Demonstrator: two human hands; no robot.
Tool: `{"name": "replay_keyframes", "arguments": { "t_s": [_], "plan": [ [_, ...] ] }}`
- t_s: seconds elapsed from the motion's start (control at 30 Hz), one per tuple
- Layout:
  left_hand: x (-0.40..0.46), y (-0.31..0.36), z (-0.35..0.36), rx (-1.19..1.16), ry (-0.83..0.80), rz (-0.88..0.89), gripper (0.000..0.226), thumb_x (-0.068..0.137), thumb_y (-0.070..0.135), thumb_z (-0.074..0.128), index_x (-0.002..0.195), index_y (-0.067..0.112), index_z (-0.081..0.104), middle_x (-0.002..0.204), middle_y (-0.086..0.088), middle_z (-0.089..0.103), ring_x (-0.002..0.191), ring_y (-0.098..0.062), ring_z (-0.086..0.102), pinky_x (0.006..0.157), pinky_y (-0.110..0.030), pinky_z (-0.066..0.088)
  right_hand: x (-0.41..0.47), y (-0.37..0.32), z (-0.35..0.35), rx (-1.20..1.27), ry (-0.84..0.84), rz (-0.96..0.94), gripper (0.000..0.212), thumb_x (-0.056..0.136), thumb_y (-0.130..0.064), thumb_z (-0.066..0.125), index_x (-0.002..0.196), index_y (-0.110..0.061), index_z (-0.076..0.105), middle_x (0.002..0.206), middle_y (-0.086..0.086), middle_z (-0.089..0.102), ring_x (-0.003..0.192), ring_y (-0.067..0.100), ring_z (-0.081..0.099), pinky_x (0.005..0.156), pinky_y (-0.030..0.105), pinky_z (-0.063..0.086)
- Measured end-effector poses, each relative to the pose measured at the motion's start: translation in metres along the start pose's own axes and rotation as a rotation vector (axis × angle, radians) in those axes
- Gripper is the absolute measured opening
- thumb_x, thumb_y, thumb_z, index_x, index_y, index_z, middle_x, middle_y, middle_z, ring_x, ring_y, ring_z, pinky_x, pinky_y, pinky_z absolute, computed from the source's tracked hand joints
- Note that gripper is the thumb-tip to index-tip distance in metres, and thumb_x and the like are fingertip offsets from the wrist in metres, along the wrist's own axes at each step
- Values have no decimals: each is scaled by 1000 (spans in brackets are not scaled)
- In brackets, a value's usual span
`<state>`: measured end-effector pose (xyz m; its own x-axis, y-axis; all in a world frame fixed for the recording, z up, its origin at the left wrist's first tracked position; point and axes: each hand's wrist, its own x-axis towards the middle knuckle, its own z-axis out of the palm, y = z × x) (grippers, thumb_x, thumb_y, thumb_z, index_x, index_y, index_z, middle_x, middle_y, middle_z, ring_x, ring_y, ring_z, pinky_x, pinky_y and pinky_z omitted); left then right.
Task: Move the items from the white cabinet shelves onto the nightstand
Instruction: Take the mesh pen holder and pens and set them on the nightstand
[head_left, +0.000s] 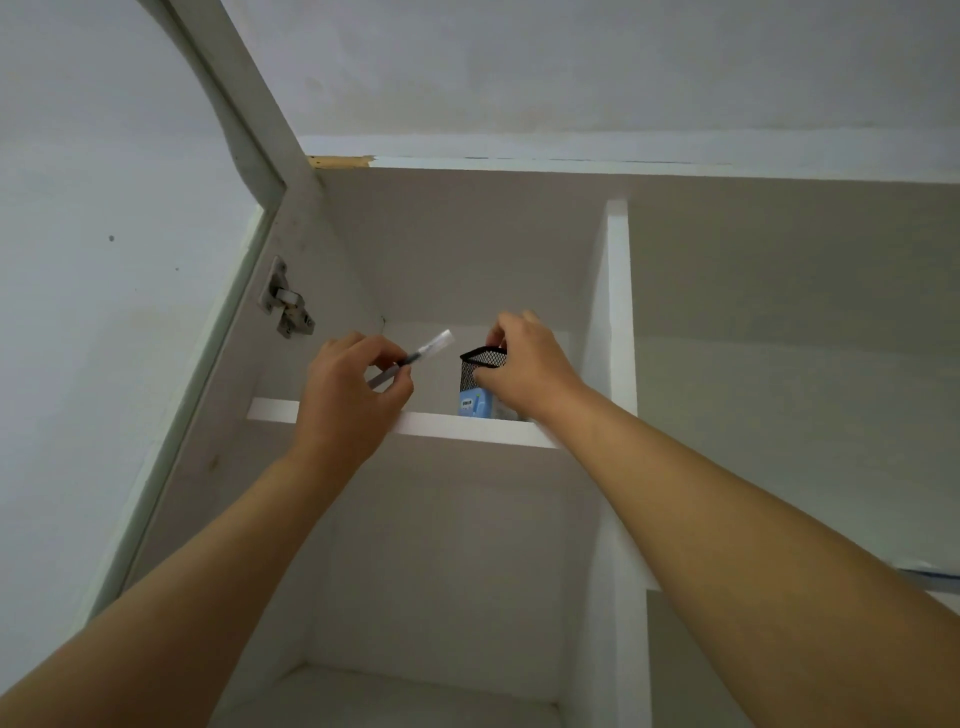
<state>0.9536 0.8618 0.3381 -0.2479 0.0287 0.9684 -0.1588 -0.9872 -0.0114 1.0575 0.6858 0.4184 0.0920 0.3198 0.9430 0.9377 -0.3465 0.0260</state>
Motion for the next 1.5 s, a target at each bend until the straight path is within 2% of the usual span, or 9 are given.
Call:
{"name": "replay_keyframes", "arguments": {
  "t_s": [0.17,0.33,0.43,0.5,0.67,0.87,1.07,1.33,1.5],
  "plan": [
    [3,8,-8,7,-70,-41,7,87,11,77,92,15,75,87,1,68,85,-20,61,77,-36,50,-10,-7,-10,-42,40,-118,26,85,-6,75,98,-14,54,109,9,50,100,27,51,78,34,51],
    [1,20,-20,20,-102,-52,8,86,7,78,90,13,76,86,2,67,83,-18,59,76,-35,47,-18,-16,-22,-29,76,-174,24,86,-4,69,94,-16,50,103,8,47,99,28,48,73,33,41],
    [-3,33,-28,78,-124,13,8,86,8,78,89,15,75,85,3,65,83,-20,57,74,-30,41,-17,-20,-34,4,113,-203,20,86,-4,67,94,-14,52,102,8,46,97,27,47,70,30,35],
    [-2,45,-35,84,-88,8,8,86,9,78,89,15,74,86,3,65,84,-20,57,74,-26,37,-19,-23,-40,30,137,-226,16,85,-3,67,94,-10,55,100,9,47,94,28,48,68,29,35],
    [-1,77,-57,115,-45,1,10,85,7,76,89,15,72,89,2,66,88,-20,60,79,-31,41,-34,-30,-46,130,213,-298,14,84,-3,67,91,-9,57,98,8,48,89,27,50,72,31,41],
    [-16,105,-88,206,-46,9,9,86,7,76,90,14,73,90,4,69,89,-12,60,82,-11,41,-58,-41,-51,285,279,-388,15,81,-5,69,92,-9,58,99,10,50,89,30,53,77,40,50],
    [-44,128,-133,350,-59,-25,9,90,11,75,95,18,74,92,8,71,96,-19,63,87,-35,48,-96,-52,-45,421,349,-462,19,84,-2,69,100,-6,61,105,9,50,96,26,52,81,33,50],
    [-107,167,-193,451,-119,-122,7,90,15,77,95,20,74,95,7,73,98,-19,68,89,-34,51,-181,-84,-20,659,305,-483,21,83,1,71,102,-3,64,109,12,53,98,25,53,86,30,49],
    [-134,190,-229,529,-162,-182,10,91,12,76,98,19,74,96,6,73,99,-23,67,89,-40,52,-236,-111,-16,766,221,-461,17,87,-2,69,103,-2,64,109,14,54,97,28,55,86,40,51]
  ]
}}
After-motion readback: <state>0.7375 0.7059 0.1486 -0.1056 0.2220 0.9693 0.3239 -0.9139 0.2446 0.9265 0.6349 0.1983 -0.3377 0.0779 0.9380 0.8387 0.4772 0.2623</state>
